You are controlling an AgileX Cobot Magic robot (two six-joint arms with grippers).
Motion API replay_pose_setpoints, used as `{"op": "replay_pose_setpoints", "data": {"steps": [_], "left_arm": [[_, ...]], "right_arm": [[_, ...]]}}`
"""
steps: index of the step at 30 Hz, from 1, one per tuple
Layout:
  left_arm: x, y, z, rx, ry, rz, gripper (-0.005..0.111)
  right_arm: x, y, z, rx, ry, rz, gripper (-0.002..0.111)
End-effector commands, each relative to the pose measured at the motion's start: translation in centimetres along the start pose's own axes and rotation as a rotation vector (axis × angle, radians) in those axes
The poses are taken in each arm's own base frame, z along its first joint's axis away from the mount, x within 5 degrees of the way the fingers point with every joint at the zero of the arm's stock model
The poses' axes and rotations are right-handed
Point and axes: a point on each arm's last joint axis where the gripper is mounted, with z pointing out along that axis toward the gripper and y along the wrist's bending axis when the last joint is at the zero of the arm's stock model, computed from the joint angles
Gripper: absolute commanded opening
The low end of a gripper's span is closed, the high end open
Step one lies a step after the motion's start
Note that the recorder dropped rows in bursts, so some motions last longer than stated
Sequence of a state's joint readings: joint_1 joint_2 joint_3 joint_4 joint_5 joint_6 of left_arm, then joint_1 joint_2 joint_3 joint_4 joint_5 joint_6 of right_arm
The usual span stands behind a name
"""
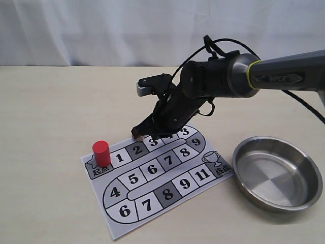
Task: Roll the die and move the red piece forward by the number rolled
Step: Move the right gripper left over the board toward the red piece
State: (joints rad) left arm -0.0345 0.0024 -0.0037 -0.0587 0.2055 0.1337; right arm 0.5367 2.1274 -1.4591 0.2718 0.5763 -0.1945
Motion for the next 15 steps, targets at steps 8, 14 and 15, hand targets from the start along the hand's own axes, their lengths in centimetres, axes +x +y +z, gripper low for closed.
{"op": "replay_pose_setpoints", "data": {"steps": [8, 14, 15], "left_arm": [[0.03, -0.02, 0.01, 0.002, -0.008, -0.006, 0.000], [0.03, -0.02, 0.01, 0.002, -0.008, -0.006, 0.000], [0.03, -0.02, 0.01, 0.002, -0.008, -0.006, 0.000]], "right_arm": [[-0.19, 0.36, -0.09, -0.034, -0.006, 0.018, 0.004], [-0.02, 0.40, -0.10, -0.039, 0.013, 0.018, 0.004], [0.01, 0.41, -0.10, -0.039, 0.016, 0.018, 0.004]]}}
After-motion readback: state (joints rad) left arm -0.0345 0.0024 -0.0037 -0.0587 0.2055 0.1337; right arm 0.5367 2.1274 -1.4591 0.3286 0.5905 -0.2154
